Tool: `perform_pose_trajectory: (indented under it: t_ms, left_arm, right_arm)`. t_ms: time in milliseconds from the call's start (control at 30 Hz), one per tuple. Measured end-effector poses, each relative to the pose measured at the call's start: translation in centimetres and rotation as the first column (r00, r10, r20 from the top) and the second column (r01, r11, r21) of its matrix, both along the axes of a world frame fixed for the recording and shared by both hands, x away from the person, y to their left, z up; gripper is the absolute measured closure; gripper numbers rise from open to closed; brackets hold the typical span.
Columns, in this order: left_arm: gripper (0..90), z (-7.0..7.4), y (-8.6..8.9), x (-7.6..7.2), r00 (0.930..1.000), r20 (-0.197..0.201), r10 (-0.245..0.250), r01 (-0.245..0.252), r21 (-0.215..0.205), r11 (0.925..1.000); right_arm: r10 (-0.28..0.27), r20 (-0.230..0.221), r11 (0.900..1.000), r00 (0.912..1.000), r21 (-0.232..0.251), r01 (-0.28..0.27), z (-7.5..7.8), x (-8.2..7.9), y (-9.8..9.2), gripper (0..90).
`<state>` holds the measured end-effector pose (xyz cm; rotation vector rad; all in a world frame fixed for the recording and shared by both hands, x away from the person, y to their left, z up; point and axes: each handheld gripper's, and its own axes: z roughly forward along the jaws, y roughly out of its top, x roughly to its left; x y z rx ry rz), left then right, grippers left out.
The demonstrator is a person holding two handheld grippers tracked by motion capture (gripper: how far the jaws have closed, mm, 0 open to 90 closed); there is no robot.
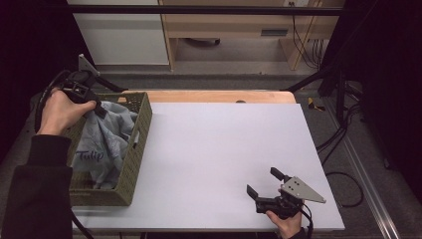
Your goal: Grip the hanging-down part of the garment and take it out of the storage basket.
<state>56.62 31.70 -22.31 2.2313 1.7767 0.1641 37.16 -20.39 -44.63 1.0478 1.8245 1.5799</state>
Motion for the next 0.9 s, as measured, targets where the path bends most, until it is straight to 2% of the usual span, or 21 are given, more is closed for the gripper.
perform_pose_trajectory:
  t_ms: [267,500,667,900]
  left_arm:
    - [85.8,2.4,0.4,-0.9,0.999,0.044,0.007,-0.007,0.0,1.0]
    - [86.0,4.5,0.0,-1.5,0.9968,0.08,0.0,-0.001,0.007,1.0]
    - [86.0,5.3,-0.1,-1.6,0.996,0.089,-0.002,0.001,0.011,0.9999]
    - [85.9,5.5,-0.1,-1.7,0.9961,0.088,-0.005,0.004,0.017,0.9998]
  right_arm:
    - [-0.002,-0.005,1.0,1.0,-0.006,0.002,0.0,0.0,0.1,0.3]
    - [0.001,-0.013,1.0,0.9999,-0.005,-0.001,-0.1,0.0,0.2,0.3]
    - [0.003,-0.008,1.0,1.0,-0.007,-0.004,0.0,0.0,0.1,0.3]
    - [0.026,-0.006,1.0,0.9996,0.003,-0.026,0.2,0.5,0.7,0.8]
